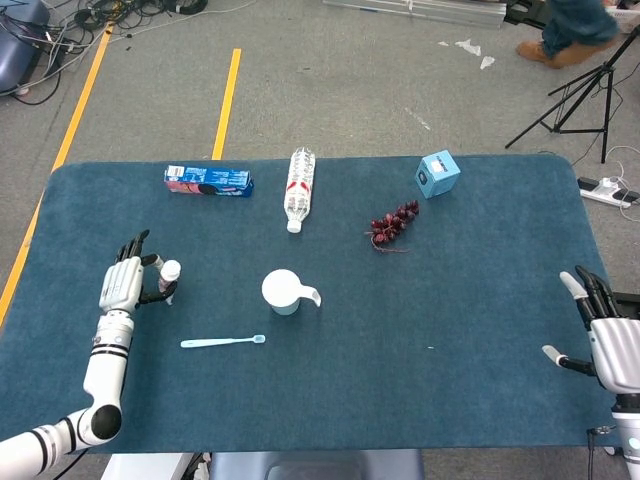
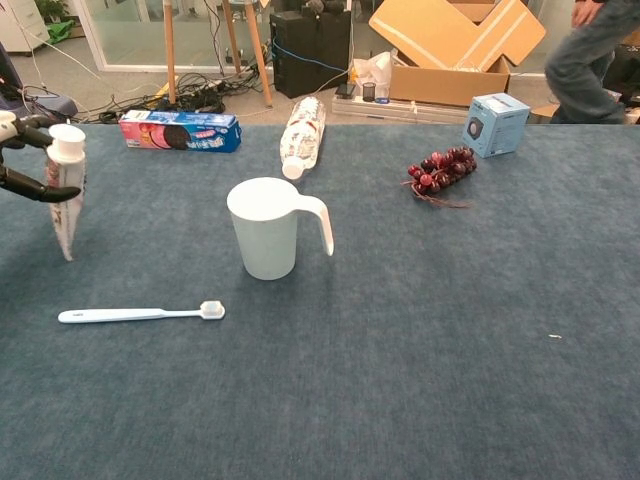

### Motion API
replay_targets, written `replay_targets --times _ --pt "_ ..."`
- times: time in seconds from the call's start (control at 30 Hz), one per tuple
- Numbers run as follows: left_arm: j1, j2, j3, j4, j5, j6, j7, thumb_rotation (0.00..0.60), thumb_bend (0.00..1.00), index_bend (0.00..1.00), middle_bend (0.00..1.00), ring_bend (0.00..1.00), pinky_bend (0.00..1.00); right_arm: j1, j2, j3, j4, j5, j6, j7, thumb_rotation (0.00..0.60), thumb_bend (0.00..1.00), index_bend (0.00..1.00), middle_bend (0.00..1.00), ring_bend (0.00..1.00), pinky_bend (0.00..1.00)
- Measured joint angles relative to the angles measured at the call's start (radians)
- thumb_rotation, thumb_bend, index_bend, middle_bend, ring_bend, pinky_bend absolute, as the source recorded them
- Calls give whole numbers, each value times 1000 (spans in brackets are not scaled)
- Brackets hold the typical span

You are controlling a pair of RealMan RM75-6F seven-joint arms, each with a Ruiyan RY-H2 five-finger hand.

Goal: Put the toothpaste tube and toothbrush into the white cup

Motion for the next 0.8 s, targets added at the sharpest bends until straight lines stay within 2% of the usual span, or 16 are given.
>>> replay_targets --times 0.27,0.47,0.8 --pt "37 121 -10 -254 101 85 -14 600 414 834 68 0 0 -1 -1 -2 -2 -4 2 -4 600 0 68 38 35 424" --pt "44 182 -20 -392 160 110 -23 600 414 835 72 0 0 -2 0 -3 -2 -7 4 -2 600 0 68 38 35 424" --pt "-29 240 -58 -575 141 83 77 600 414 836 73 0 0 -3 2 -5 -3 -13 8 2 600 0 68 38 35 424"
